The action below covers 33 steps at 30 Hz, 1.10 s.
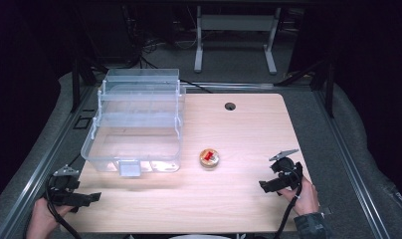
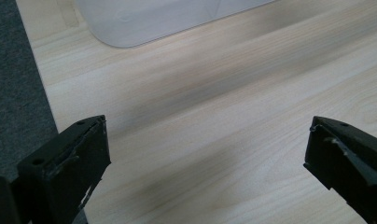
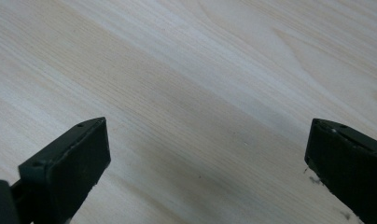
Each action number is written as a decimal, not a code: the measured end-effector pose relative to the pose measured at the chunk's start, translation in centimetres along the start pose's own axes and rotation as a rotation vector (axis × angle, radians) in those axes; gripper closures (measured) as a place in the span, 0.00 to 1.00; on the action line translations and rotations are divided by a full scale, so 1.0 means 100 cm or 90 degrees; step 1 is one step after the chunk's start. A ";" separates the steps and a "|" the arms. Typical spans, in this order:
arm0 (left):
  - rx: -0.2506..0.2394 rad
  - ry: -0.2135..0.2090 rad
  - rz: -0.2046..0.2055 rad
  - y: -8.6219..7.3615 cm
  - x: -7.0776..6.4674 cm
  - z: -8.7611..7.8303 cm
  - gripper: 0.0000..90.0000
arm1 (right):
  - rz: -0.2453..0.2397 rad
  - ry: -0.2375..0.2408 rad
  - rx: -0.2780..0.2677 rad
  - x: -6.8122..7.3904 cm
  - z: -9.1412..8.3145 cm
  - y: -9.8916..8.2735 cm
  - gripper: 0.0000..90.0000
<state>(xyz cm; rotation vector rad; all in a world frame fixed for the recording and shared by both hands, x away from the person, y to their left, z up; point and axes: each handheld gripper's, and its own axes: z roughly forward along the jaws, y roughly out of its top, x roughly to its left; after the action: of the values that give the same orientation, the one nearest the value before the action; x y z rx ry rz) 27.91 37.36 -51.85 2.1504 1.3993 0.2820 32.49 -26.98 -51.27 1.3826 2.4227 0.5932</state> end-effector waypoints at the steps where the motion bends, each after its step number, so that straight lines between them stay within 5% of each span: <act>1: -0.002 0.000 0.000 0.000 0.000 -0.001 0.00 | 0.000 0.001 0.000 0.000 0.000 0.000 0.00; 14: 0.003 -0.004 0.016 0.006 -0.003 0.002 0.00 | -0.031 0.009 0.005 0.011 -0.001 0.024 0.00; 33: 0.005 -0.004 0.009 -0.002 0.001 0.002 0.00 | -0.113 0.063 0.025 0.056 0.025 0.103 0.00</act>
<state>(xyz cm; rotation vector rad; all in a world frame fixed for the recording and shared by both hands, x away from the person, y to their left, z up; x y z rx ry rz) 27.86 37.49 -52.13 2.1668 1.3853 0.2752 38.50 -16.97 -48.71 1.1627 2.6141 0.5845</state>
